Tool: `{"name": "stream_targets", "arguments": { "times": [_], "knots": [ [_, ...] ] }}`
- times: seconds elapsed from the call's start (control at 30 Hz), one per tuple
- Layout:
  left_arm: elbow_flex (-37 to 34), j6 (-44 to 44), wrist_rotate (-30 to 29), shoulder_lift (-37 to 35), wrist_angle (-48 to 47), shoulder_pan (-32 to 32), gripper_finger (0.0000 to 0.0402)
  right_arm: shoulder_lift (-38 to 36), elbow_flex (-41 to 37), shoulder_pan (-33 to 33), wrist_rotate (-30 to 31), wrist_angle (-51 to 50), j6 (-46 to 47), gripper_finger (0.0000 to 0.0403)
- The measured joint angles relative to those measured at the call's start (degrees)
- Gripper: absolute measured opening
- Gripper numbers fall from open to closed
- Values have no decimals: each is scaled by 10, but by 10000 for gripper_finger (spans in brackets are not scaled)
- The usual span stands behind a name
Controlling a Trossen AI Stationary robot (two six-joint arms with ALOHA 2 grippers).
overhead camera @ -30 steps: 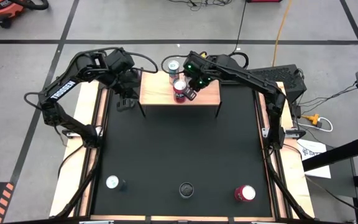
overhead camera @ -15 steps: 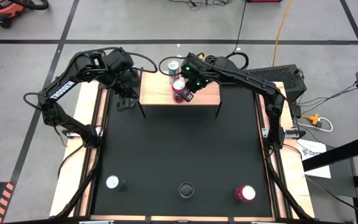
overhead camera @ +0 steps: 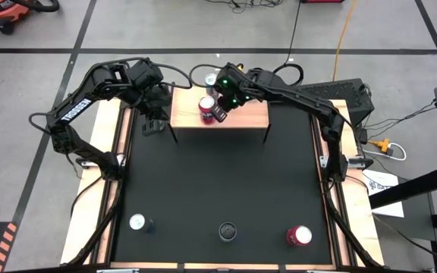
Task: Place canned beverage on shelf
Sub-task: Put the top red soda can on the shelf
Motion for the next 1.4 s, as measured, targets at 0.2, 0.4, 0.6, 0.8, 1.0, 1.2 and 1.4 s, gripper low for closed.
{"name": "stream_targets", "arguments": {
  "times": [0.2, 0.4, 0.6, 0.8, 1.0, 1.2, 1.4],
  "knots": [
    [0, 0, 0, 0, 0, 0, 4, 11, 0, 0, -1, 10, -2, 0],
    [0, 0, 0, 0, 0, 0, 4, 13, 0, 1, 0, 11, -2, 0],
    [0, 1, 0, 0, 0, 0, 4, 14, 0, 6, 0, 11, -11, 0],
    [0, 0, 0, 0, 0, 0, 4, 10, 0, 20, -1, 5, -13, 0],
    [0, -2, 0, 1, 12, 0, 4, -4, 0, 34, 0, 9, -29, 0],
    [0, -2, 0, 1, 39, 0, 4, -3, 0, 33, 2, 17, -38, 0],
    [0, -2, 1, 3, 61, 0, 4, -6, 0, 34, 1, 24, -43, 0]
  ]
}}
